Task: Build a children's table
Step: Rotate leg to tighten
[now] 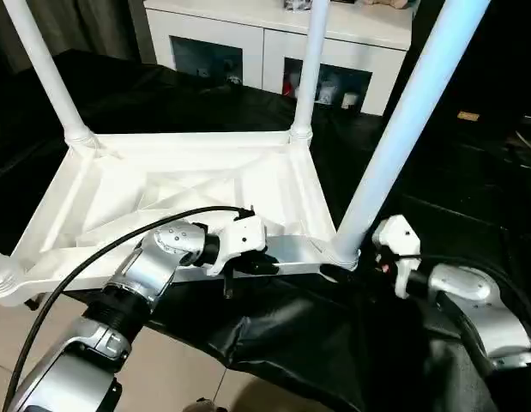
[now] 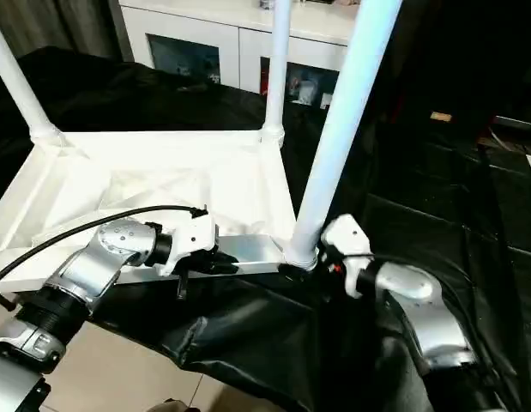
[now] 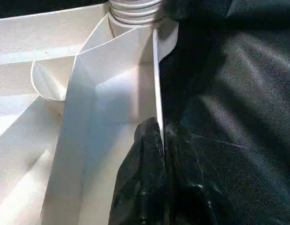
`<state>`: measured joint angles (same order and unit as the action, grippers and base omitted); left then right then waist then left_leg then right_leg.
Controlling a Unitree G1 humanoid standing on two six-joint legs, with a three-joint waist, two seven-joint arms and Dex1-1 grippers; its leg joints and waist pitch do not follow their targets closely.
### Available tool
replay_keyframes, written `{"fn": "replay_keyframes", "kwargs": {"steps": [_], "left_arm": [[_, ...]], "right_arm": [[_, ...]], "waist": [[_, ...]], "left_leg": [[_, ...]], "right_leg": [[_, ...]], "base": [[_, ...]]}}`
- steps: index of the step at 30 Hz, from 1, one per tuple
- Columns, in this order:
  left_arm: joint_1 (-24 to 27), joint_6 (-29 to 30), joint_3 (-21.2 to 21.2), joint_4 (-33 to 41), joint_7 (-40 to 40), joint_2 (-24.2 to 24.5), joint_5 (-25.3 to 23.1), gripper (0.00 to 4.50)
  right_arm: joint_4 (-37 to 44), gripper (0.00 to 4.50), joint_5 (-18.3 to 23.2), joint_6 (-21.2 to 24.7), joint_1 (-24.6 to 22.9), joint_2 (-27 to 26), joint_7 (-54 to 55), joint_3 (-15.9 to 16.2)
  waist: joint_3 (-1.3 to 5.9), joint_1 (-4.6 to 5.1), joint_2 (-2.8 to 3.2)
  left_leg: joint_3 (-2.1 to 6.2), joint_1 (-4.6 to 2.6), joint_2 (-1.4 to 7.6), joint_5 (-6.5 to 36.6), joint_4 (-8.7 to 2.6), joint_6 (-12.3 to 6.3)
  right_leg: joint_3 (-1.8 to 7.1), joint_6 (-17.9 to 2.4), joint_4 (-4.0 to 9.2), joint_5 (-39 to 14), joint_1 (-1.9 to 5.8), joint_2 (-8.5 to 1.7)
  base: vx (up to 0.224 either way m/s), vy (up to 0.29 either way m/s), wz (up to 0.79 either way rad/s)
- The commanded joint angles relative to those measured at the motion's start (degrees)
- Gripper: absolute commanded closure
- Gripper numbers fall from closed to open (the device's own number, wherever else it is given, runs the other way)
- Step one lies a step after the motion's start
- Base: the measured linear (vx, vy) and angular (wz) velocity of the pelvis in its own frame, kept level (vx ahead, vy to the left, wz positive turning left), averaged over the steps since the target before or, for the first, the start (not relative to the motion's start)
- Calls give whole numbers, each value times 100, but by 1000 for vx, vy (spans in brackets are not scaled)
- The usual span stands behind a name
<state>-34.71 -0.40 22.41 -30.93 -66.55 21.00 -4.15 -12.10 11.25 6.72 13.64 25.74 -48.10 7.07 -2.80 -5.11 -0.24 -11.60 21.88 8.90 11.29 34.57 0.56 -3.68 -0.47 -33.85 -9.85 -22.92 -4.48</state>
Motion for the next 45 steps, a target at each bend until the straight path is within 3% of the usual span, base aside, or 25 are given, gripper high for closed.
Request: {"fn": "replay_keyframes", "kwargs": {"steps": [1, 10, 16, 23, 26, 28, 30, 31, 32, 33, 34, 35, 36, 38, 40, 41, 43, 45], "left_arm": [[48, 32, 189, 112, -179, 21, -77, 450], [64, 47, 180, 117, -172, 57, -106, 450], [71, 61, 173, 106, -170, 87, -130, 450], [83, 104, 186, 45, -172, 93, -145, 450], [9, 299, 155, -218, 363, -159, -297, 450], [-94, 480, 83, -485, 903, -509, -355, 450], [-222, 637, 29, -741, 1451, -880, -416, 450], [-302, 756, 2, -880, 1726, -1073, -441, 450], [-452, 978, -92, -1118, 2230, -1386, -450, 450], [-475, 1013, -110, -1154, 2309, -1433, -447, 450], [-522, 1085, -150, -1225, 2470, -1528, -441, 450], [-676, 1183, -226, -1472, 2949, -1802, -452, 450], [-725, 1199, -245, -1551, 3095, -1884, -459, 450], [-1008, 1119, -278, -2037, 3799, -2292, -608, 450], [-1055, 1039, -246, -2117, 3844, -2319, -689, 450], [-1110, 949, -216, -2221, 3858, -2338, -773, 450], [-1124, 925, -189, -2258, 3772, -2253, -831, 450], [-1105, 892, -152, -2239, 3701, -2171, -860, 450]], "right_arm": [[-111, 47, 12, -43, 67, 18, -80, -83], [-331, 122, -73, -129, 151, 19, -138, -5], [-442, 172, -65, -217, 194, 10, -205, -23], [-437, 181, 60, -129, 51, -120, -265, -8], [-835, 181, -243, 18, 107, -516, 670, -55], [-1167, 182, -445, 118, 210, -962, 1684, -206], [-1396, 183, -535, 253, 321, -1381, 2597, -387], [-1519, 183, -571, 328, 400, -1583, 3091, -503], [-1730, 183, -590, 400, 539, -1864, 3760, -668], [-1762, 183, -590, 407, 560, -1904, 3848, -691], [-1828, 183, -587, 418, 603, -1981, 4017, -735], [-2054, 183, -531, 413, 756, -2217, 4452, -858], [-2125, 183, -509, 406, 805, -2290, 4576, -894], [-2546, 183, -572, 212, 1152, -2616, 4913, -909], [-2588, 183, -621, 147, 1227, -2641, 4864, -885], [-2544, 127, -505, 68, 1285, -2714, 4718, -974], [-2271, 113, -376, -35, 1208, -2748, 4408, -1004], [-2163, 86, -411, -99, 1148, -2722, 4358, -955]], "waist": [[359, 12, -53], [351, 12, -63], [358, 11, -69], [363, 8, -72], [351, 21, -70], [290, 65, -60], [229, 149, -64], [231, 164, -37], [230, 198, -50], [217, 216, -1], [223, 260, -20], [232, 279, -22], [233, 295, -2], [233, 342, 2], [226, 358, -21], [220, 375, -34], [243, 391, 8], [271, 446, 17]], "left_leg": [[214, -144, 500, 894, -438, -303], [214, -147, 496, 986, -435, -259], [211, -137, 493, 899, -424, -306], [210, -135, 491, 849, -417, -341], [211, -139, 490, 925, -430, -301], [233, -169, 474, 1469, -482, -42], [314, -310, 463, 2488, -516, 402], [332, -339, 455, 2677, -518, 462], [358, -393, 446, 2973, -511, 523], [364, -439, 440, 3141, -504, 549], [392, -459, 434, 3320, -522, 545], [409, -425, 441, 3356, -552, 533], [396, -421, 434, 3381, -558, 537], [401, -487, 416, 3609, -555, 560], [398, -472, 395, 3614, -547, 506], [411, -429, 381, 3553, -545, 378], [446, -397, 416, 3509, -562, 346], [508, -238, 444, 3382, -641, 365]], "right_leg": [[308, -1482, 297, -783, 260, -530], [309, -1411, 317, -1051, 249, -529], [308, -1442, 298, -924, 256, -526], [304, -1448, 292, -915, 256, -523], [302, -1437, 305, -1017, 245, -516], [295, -1297, 421, -1838, 191, -520], [249, -878, 564, -3294, 107, -533], [243, -780, 589, -3476, 95, -540], [213, -625, 668, -3701, 64, -538], [200, -592, 695, -3743, 27, -527], [139, -522, 732, -3672, 70, -504], [132, -490, 733, -3552, 103, -510], [138, -495, 729, -3477, 87, -501], [77, -456, 773, -3389, 70, -477], [53, -390, 813, -3443, 80, -482], [7, -284, 859, -3662, 123, -541], [-31, -272, 855, -3614, 186, -589], [-28, -328, 766, -3281, 293, -617]], "base": [[0, 0, 0], [0, 0, 0], [0, 0, 0], [0, 0, 0], [0, 0, 0], [0, 0, 0], [-52, 0, -4], [-64, 16, -2], [-66, 27, 2], [-66, 27, 2], [0, 0, 0], [0, 0, 0], [0, 0, 0], [0, 0, 0], [0, 0, 0], [0, 0, 0], [0, 0, 0], [0, 0, 0]]}}
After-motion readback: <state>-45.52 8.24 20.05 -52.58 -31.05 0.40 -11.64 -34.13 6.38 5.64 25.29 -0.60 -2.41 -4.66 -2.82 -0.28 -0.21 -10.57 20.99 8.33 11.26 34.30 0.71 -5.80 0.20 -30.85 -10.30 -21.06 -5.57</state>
